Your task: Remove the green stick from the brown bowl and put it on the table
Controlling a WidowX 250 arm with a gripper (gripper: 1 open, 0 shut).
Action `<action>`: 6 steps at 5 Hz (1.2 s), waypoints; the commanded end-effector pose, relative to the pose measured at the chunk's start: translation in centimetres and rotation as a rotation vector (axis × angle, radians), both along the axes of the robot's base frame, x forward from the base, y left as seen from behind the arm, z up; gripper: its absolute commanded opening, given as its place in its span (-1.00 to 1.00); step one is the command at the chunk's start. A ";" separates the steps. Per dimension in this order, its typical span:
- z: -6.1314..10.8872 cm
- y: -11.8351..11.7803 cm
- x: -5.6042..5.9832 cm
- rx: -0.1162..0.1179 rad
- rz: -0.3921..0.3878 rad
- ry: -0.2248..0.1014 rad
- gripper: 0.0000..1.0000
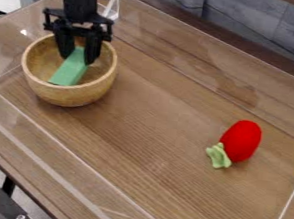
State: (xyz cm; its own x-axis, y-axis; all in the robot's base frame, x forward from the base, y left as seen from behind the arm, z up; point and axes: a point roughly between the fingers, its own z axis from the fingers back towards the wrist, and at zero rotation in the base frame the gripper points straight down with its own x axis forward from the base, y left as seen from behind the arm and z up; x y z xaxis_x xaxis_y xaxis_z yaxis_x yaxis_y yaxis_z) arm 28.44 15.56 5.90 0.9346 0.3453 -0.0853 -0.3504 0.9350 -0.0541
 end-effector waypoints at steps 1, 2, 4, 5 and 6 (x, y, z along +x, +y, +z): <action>3.9 0.8 0.7 0.041 0.017 -0.096 -1.00; 5.3 0.4 0.7 0.038 0.018 -0.118 -1.00; 8.0 -2.4 0.9 0.024 -0.009 -0.166 -1.00; 8.2 -5.0 0.8 0.016 -0.045 -0.175 -1.00; 7.0 -8.3 0.7 0.018 -0.098 -0.172 -1.00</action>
State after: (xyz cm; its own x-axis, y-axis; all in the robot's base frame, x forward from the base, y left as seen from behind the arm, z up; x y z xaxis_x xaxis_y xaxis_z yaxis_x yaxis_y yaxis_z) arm 28.95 6.82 11.06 0.9706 0.2401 0.0194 -0.2372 0.9668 -0.0945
